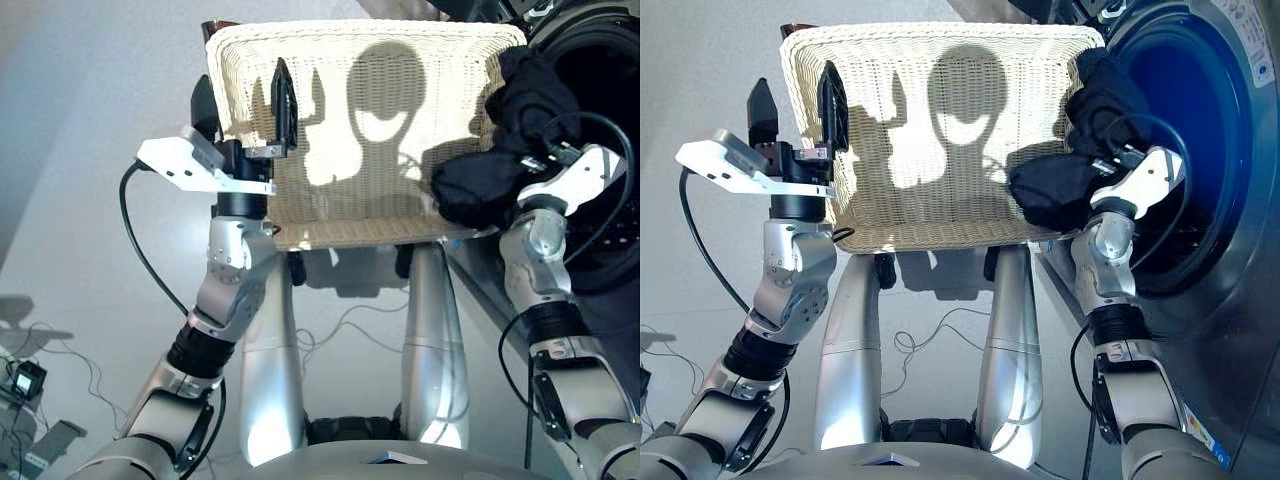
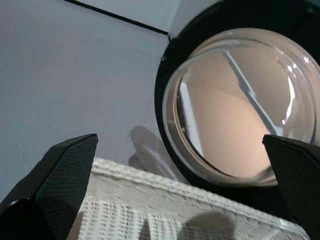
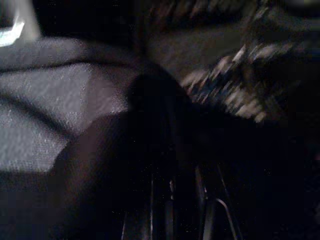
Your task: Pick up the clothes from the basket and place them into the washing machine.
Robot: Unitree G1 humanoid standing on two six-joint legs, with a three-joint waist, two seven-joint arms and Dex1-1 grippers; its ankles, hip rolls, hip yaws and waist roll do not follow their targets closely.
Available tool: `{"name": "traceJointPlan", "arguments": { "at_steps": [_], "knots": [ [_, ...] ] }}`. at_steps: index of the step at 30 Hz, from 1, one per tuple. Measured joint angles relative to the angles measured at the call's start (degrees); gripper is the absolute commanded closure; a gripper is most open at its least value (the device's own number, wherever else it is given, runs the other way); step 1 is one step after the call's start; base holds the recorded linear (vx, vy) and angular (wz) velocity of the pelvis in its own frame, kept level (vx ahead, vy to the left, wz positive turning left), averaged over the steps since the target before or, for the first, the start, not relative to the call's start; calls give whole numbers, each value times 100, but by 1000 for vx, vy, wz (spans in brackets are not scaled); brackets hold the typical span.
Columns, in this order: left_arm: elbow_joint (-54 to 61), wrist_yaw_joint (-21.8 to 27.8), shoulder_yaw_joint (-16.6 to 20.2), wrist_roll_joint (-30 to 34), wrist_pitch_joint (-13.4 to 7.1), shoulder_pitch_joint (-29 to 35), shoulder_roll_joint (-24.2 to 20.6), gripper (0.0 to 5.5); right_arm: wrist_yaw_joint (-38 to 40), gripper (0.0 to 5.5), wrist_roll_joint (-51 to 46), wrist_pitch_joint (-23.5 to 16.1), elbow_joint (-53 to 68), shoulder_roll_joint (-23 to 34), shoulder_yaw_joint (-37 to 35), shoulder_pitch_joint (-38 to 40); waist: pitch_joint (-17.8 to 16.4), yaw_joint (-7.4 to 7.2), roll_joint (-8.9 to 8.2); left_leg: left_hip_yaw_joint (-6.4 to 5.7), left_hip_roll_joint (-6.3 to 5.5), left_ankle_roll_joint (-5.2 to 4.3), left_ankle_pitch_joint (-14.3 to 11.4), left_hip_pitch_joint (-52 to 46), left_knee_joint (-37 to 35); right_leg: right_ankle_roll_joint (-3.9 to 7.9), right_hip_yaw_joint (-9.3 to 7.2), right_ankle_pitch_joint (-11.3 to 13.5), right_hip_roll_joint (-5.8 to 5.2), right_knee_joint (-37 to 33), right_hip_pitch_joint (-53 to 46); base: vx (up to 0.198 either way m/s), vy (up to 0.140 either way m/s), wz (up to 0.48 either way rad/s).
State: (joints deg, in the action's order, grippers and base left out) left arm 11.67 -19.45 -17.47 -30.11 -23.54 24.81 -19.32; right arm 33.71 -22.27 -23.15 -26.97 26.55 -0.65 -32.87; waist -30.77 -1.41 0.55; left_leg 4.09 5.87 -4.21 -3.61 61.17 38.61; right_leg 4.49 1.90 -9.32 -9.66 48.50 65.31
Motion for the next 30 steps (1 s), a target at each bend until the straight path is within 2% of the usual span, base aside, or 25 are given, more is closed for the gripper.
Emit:
{"name": "traceJointPlan", "arguments": {
  "at_steps": [7,10,13,16,20,24,30],
  "knots": [
    [14,-59,-31,0,-20,1,-95,0,879,550,165,-132,-1134,113,-236,-949,0,41,0,-27,5,54,-5,-7,-6,12,6,7,-16,-8,-37,0,0,0],
    [29,-121,-44,0,-26,8,-185,0,1152,550,109,-117,-1955,363,-281,-1322,1,139,2,-13,5,65,3,-6,-30,15,15,36,-15,-53,-36,0,0,0],
    [40,-150,-77,0,-34,58,-229,0,1254,550,-4,-103,-2521,646,-296,-1589,1,166,2,2,4,67,6,-2,-35,26,15,46,-14,-70,-30,0,0,0],
    [46,-153,-249,-1,-35,129,-330,0,1229,550,-288,-44,-3462,1001,-288,-2046,1,247,3,13,-3,62,17,-1,-33,37,13,49,-35,-77,-28,0,0,0],
    [62,-150,-418,-2,-37,235,-492,0,861,550,-837,271,-4436,1537,-199,-2406,2,344,5,17,-18,60,26,4,-23,43,14,48,-56,-85,-26,0,0,0],
    [118,-150,-485,-3,-37,242,-562,0,571,550,-1253,507,-4837,1665,-178,-2476,1,414,9,21,-49,64,28,19,-22,53,15,41,-86,-74,-8,0,0,0],
    [245,-152,-491,-5,-35,261,-643,0,363,550,-2046,534,-5190,1798,-282,-2660,-1,458,15,29,-82,86,25,26,-19,71,26,34,-119,-69,0,0,0,0]
  ]
}}
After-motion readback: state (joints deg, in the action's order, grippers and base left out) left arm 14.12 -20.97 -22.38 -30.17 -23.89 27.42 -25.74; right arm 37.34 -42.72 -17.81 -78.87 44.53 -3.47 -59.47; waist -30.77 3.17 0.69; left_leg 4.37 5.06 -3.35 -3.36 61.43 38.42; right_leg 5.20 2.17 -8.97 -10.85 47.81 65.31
